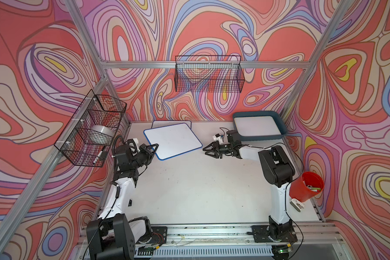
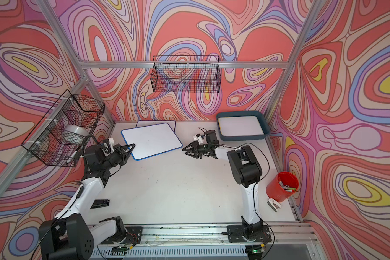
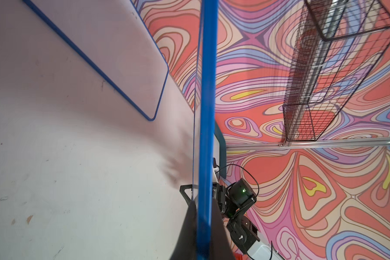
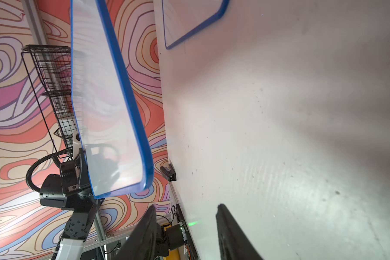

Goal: Put the whiteboard into the storage box
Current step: Pick up the whiteboard at the center of the board.

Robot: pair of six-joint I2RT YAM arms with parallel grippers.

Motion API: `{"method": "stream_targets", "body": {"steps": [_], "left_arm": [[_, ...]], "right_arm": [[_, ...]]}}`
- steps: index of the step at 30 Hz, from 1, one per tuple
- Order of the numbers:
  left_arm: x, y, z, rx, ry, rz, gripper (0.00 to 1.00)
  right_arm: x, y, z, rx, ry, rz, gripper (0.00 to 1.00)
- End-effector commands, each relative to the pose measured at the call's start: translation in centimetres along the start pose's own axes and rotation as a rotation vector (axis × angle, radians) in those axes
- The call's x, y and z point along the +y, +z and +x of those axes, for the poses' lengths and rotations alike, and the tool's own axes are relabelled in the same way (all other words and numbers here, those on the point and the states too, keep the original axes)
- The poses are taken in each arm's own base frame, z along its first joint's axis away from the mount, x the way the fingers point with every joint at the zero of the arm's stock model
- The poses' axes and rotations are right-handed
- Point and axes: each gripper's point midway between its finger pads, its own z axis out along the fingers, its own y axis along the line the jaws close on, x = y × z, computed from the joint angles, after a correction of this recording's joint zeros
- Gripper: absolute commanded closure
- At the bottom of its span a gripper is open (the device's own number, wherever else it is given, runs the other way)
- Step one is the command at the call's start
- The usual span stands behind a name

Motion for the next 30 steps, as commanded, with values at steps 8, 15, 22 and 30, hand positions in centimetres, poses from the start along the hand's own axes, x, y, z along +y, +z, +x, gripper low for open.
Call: {"method": "stream_targets", "body": {"steps": [8, 15, 22, 30], "left_arm": [[-3.5, 0.1, -1.3, -0.093, 0.024, 0.153, 1.00], [-5.3, 2.1, -0.8, -0.087, 0.040, 0.200, 1.00], [-7.3, 4.0, -0.5, -0.104, 0.032, 0.267, 1.00], [-8.9, 6.2, 0.7, -0.087, 0.013, 0.346, 1.00]], "right_arm": [[5.1, -2.1, -2.2, -0.214, 0.010, -0.160, 0.54], [6.5, -0.1, -1.1, -0.214, 0.022, -0.226, 0.54], [8.0, 1.0, -0.1, -0.266, 0.052, -0.323, 0.55], [6.9, 1.3, 0.0, -0.301, 0.074, -0.325, 0.55]]}}
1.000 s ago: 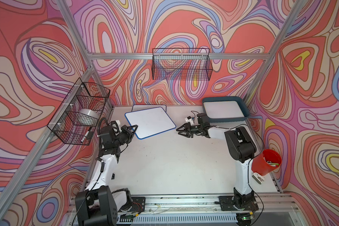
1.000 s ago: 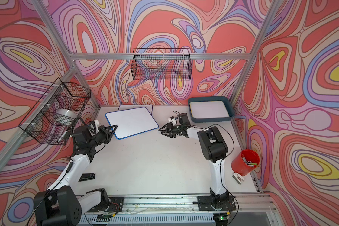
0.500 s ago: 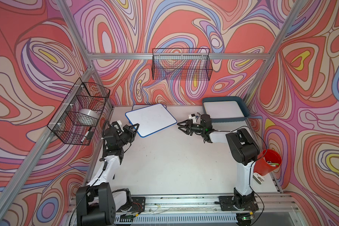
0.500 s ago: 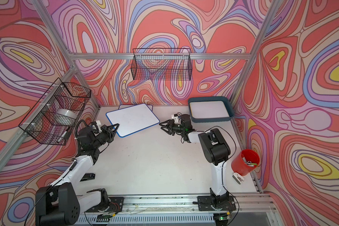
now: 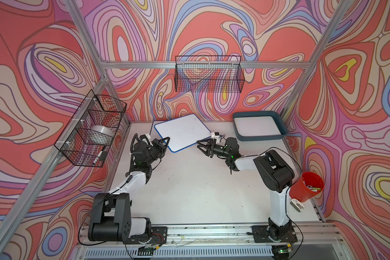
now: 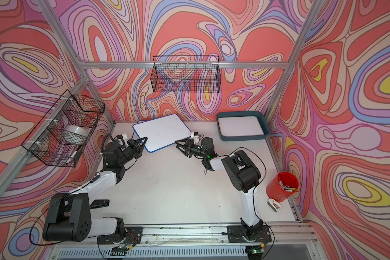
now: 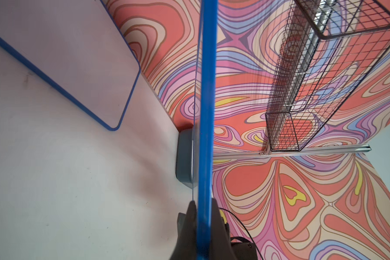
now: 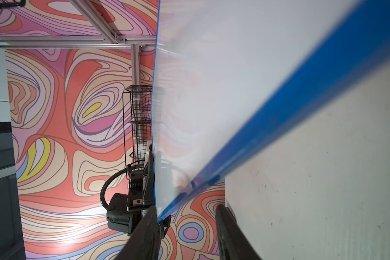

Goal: Put the whiteboard into the storage box
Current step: Pick up the whiteboard at the center of the board.

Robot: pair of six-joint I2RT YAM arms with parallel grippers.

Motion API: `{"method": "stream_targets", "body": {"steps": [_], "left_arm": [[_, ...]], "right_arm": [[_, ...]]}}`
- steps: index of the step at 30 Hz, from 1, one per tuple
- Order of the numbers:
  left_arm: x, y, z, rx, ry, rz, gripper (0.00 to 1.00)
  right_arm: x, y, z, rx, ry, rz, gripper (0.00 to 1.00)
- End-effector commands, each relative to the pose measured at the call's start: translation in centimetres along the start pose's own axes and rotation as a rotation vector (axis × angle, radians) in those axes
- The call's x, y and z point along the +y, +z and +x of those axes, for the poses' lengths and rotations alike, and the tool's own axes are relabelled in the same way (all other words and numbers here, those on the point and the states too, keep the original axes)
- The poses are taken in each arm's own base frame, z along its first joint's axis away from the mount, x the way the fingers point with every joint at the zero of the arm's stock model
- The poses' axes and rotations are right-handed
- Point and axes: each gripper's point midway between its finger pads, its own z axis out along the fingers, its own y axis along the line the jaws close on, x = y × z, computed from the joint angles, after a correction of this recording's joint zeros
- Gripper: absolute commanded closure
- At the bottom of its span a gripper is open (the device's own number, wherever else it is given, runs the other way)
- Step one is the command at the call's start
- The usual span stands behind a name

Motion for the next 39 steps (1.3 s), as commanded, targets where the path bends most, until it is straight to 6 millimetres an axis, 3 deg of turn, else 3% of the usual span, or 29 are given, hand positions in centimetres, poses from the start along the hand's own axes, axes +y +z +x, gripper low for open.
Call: {"method": "stream_targets", "body": {"steps": [1, 14, 39], "left_arm": [[-6.8, 0.2, -1.0, -0.052, 0.071, 0.228, 1.00], [-6.0, 3.0, 2.2, 0.023, 0.042, 0.231, 1.00], [-1.9, 4.3, 5.8, 0.110, -0.024, 0.176, 1.00]], "right_arm": [[-1.0, -0.2, -0.8, -0.050, 0.018, -0.016, 0.55], [-1.8, -0.7, -1.7, -0.121, 0.041, -0.043, 0.59], [-0.7, -2.6, -4.7, -0.212, 0.019, -0.070, 0.76]]}}
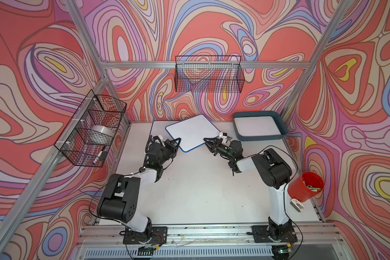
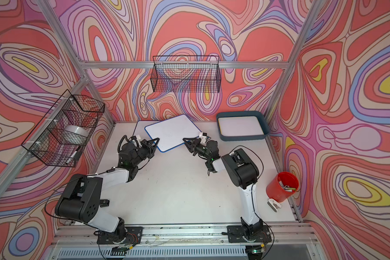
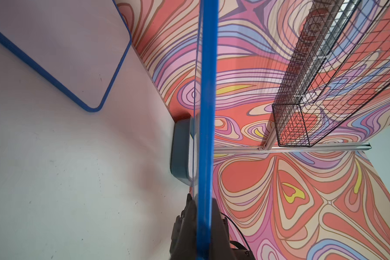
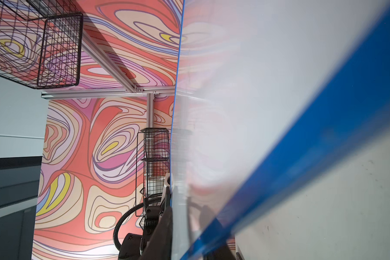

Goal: Put the whiteboard into the storage box
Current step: Pick up the whiteboard at the center of the board.

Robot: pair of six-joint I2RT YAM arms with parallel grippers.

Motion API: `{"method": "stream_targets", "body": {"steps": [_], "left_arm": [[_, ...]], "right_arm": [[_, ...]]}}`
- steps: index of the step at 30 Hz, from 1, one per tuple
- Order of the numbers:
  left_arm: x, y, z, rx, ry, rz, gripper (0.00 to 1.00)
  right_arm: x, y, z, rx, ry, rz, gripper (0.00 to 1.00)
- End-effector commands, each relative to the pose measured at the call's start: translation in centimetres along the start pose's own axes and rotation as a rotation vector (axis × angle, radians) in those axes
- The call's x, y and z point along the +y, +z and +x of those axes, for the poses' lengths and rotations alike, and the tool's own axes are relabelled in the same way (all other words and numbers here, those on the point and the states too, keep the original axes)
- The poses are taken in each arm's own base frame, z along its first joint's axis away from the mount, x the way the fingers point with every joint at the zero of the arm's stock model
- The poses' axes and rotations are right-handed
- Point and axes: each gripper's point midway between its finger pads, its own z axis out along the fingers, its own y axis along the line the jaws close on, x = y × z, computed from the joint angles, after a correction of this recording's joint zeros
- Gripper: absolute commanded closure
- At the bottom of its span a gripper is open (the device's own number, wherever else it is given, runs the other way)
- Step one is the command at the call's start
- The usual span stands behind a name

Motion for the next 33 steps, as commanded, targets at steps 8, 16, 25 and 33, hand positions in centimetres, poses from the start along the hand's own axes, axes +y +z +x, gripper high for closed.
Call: {"method": "stream_targets", "body": {"steps": [8, 16, 25, 33], "left_arm": [[-2.2, 1.6, 3.9, 0.118, 0.031, 0.137, 1.00], [-0.7, 2.5, 4.2, 0.127, -0.019, 0.143, 1.00], [0.3, 3.1, 4.7, 0.153, -0.026, 0.106, 0.89], [0.3, 3.1, 4.6, 0.150, -0.025, 0.106, 0.82]], "right_arm": [[0.3, -0.6, -1.1, -0.029, -0.021, -0.015, 0.84], [0.9, -2.7, -2.8, -0.073, -0.044, -0.004, 0.97], [1.1, -4.2, -4.6, -0.114, -0.068, 0.009, 1.00], [1.7, -4.9, -5.4, -0.128, -0.096, 0.022, 1.00]]}}
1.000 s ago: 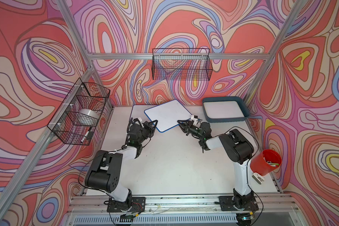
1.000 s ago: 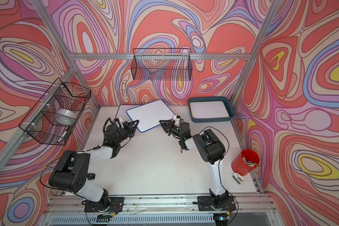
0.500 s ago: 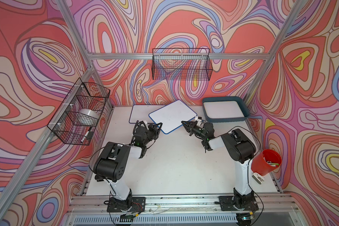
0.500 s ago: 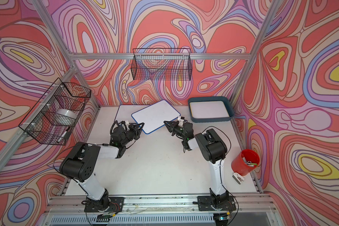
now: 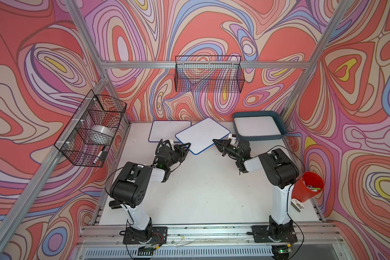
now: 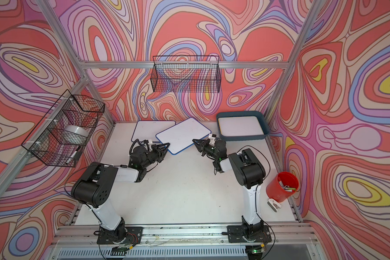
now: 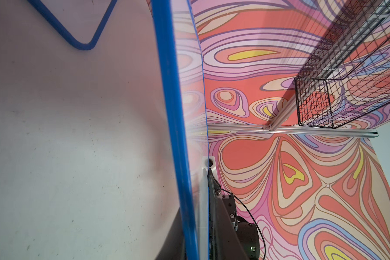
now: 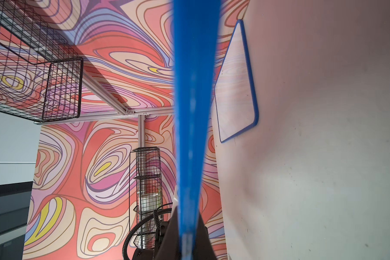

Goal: Put the whiteboard into the storage box
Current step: Pick up the whiteboard at the center of the board, then place the whiteboard in the storage box.

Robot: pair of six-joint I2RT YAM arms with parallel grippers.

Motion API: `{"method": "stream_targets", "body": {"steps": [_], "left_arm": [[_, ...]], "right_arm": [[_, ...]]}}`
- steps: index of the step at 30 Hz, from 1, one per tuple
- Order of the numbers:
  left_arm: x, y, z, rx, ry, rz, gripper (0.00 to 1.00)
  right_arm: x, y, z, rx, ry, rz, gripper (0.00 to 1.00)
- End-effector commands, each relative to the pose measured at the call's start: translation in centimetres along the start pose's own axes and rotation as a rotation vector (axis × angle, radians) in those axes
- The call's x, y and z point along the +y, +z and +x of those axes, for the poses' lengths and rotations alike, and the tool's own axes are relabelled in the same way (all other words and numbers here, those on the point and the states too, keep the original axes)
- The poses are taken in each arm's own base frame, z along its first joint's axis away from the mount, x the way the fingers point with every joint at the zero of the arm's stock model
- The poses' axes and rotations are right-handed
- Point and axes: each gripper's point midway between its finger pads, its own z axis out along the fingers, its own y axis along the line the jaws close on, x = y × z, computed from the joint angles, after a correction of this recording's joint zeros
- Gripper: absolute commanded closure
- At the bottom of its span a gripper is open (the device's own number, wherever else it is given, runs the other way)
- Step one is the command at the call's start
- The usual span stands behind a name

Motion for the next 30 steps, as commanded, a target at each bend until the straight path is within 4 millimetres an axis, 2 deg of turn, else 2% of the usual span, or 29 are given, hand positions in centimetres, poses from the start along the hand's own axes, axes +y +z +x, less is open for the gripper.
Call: {"method": "stream_targets", "body": {"steps": [1, 9, 16, 25, 30], "left_arm": [[-3.1, 0.1, -0.1, 0.006, 0.066, 0.106, 0.80], [-2.1, -1.6, -1.1, -0.031, 0.070, 0.074, 0.67], [-1.3, -2.6, -1.4, -0.047, 0.070, 0.063, 0.65], [-0.1, -4.0, -1.9, -0.055, 0.065, 0.029, 0.65], [-0.2, -4.2, -2.1, -0.039, 0.064, 0.036, 0.65]], "right_arm": [[3.4, -1.0, -1.3, -0.044, -0.111, -0.061, 1.00], [4.2, -2.5, -3.6, -0.094, -0.137, -0.060, 1.00], [5.8, -4.2, -7.0, -0.166, -0.186, -0.055, 1.00], [7.8, -8.2, -11.6, -0.302, -0.240, -0.023, 1.00], [8.7, -10.7, -13.8, -0.382, -0.265, 0.001, 1.00]]}}
